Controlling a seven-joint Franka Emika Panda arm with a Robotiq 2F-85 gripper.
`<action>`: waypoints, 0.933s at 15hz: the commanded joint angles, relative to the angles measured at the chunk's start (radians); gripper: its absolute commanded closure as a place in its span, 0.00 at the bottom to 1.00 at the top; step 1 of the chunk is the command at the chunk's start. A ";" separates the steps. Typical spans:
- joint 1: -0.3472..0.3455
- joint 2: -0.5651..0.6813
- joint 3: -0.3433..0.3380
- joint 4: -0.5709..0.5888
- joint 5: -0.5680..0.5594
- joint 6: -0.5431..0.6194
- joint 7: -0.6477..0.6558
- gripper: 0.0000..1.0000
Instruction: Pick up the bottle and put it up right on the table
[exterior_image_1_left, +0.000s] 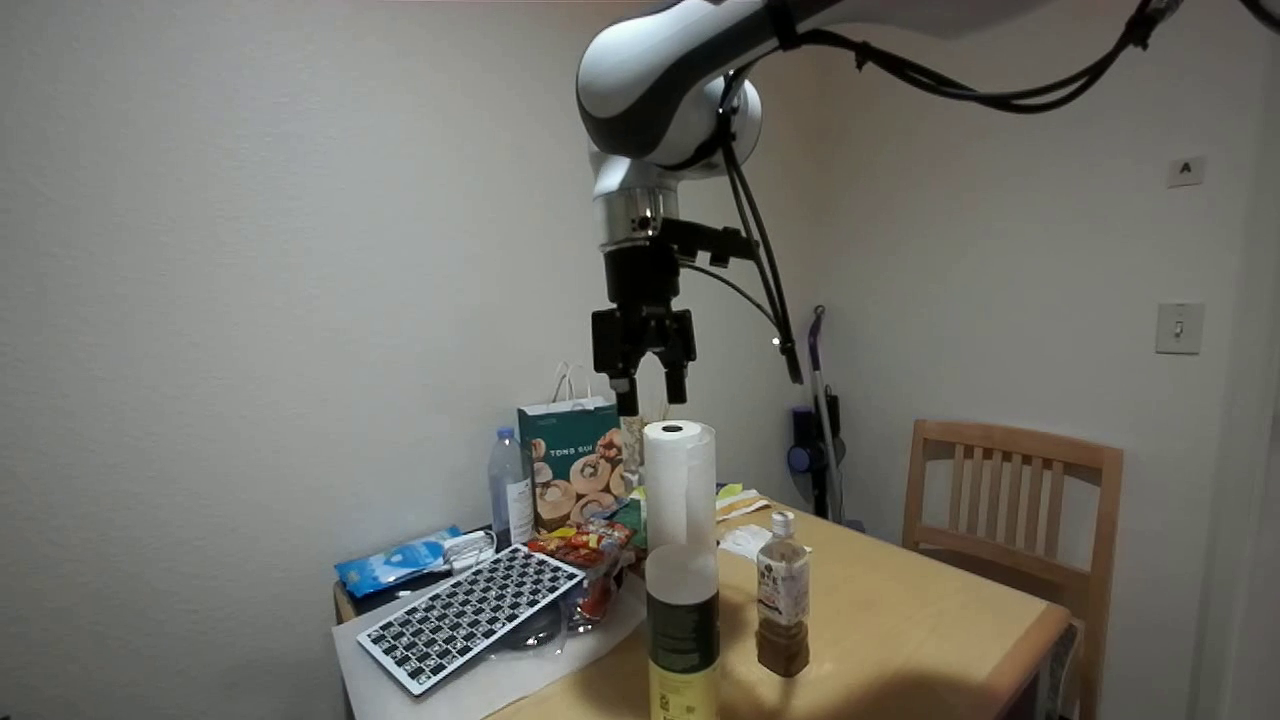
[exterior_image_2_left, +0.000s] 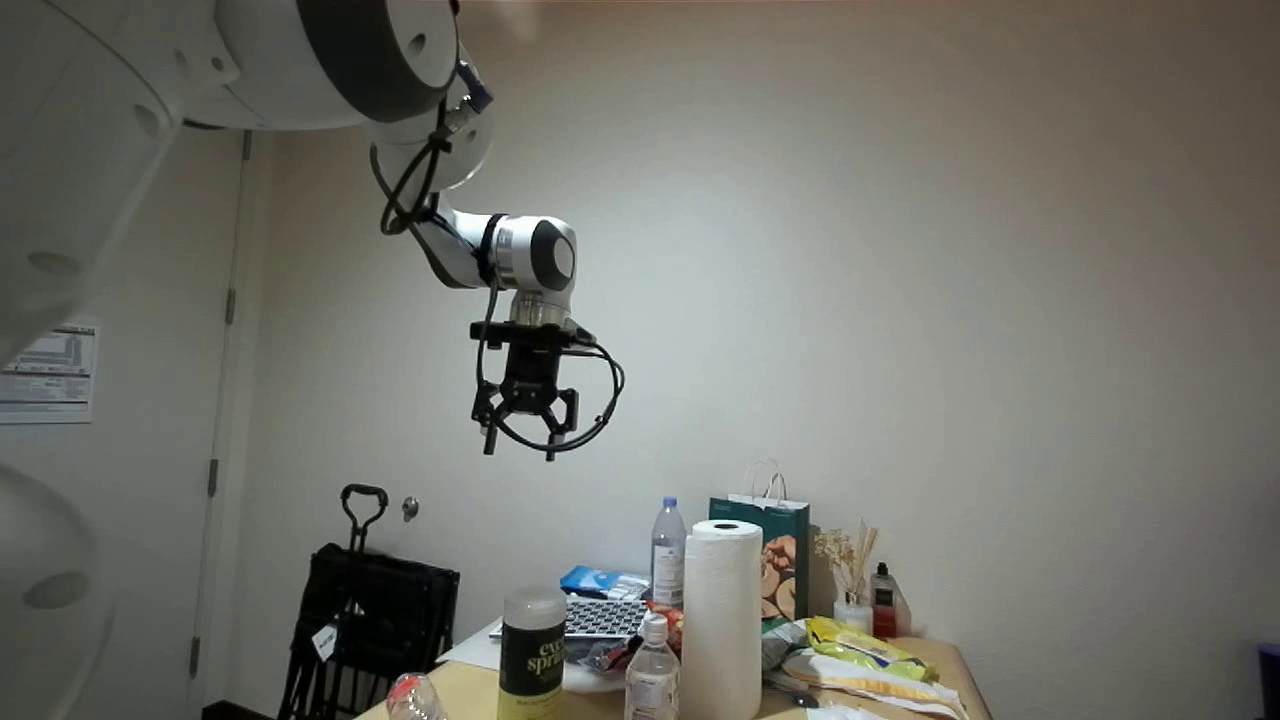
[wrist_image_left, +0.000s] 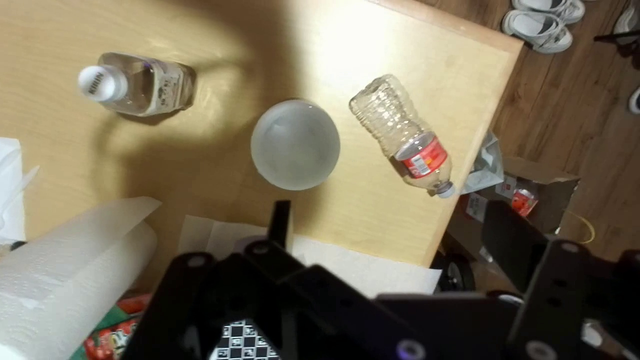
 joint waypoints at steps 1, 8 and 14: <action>0.011 0.030 0.047 0.062 0.040 -0.093 -0.128 0.00; 0.051 0.038 0.066 0.067 -0.004 -0.115 -0.129 0.00; 0.077 0.037 0.081 -0.013 0.013 -0.016 -0.078 0.00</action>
